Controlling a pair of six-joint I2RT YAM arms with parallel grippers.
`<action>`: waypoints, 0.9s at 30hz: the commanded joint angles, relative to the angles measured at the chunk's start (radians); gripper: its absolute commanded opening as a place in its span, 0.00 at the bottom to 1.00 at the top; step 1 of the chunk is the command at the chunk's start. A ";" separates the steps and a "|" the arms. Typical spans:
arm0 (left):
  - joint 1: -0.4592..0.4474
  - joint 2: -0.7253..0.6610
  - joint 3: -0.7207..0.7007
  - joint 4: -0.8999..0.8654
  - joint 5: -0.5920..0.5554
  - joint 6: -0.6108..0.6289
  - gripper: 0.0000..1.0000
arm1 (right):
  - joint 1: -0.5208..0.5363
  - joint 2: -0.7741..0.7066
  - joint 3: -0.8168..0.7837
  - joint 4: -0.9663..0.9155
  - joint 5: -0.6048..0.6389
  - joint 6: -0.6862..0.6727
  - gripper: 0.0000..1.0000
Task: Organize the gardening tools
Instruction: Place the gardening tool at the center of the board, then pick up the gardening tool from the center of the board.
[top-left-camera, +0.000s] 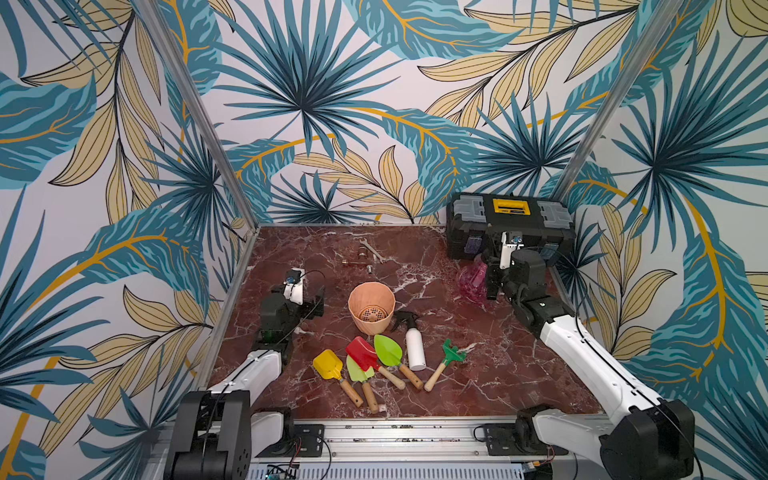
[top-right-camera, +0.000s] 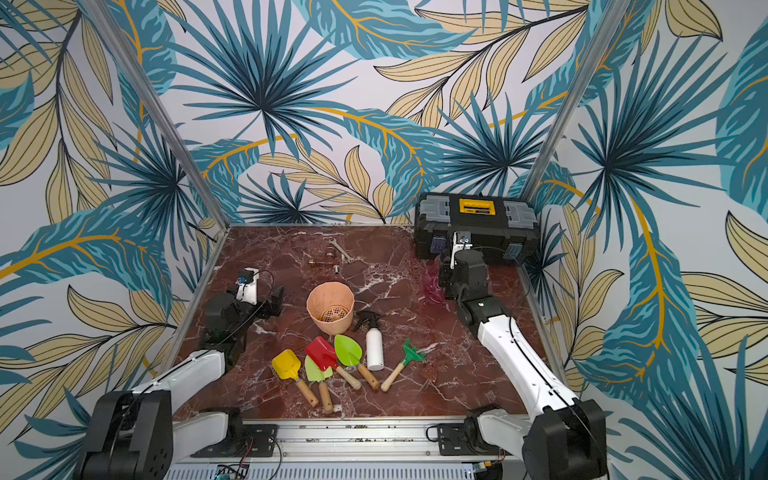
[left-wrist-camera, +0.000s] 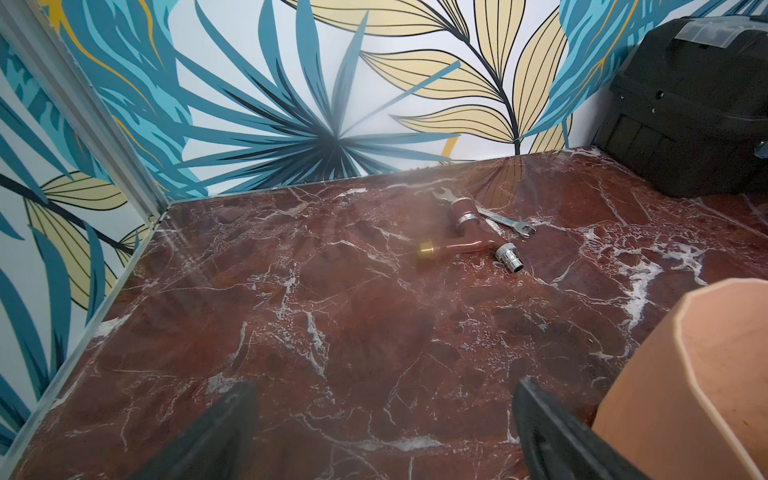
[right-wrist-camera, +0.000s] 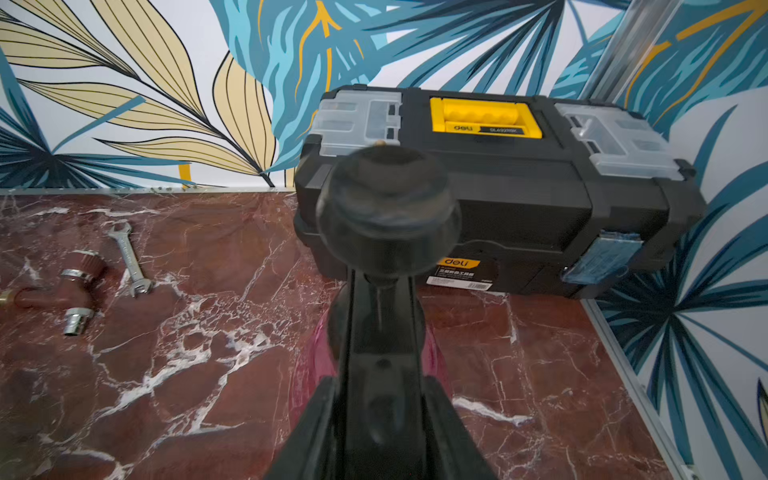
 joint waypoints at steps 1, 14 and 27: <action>-0.002 -0.014 0.023 -0.006 0.007 -0.006 1.00 | 0.003 0.021 -0.035 0.017 0.057 -0.050 0.07; -0.003 -0.015 0.022 -0.005 0.007 -0.005 1.00 | 0.006 -0.013 -0.029 -0.014 0.006 -0.014 0.49; -0.003 -0.039 0.059 -0.071 0.041 -0.024 1.00 | 0.006 -0.067 0.098 -0.257 0.026 0.058 0.82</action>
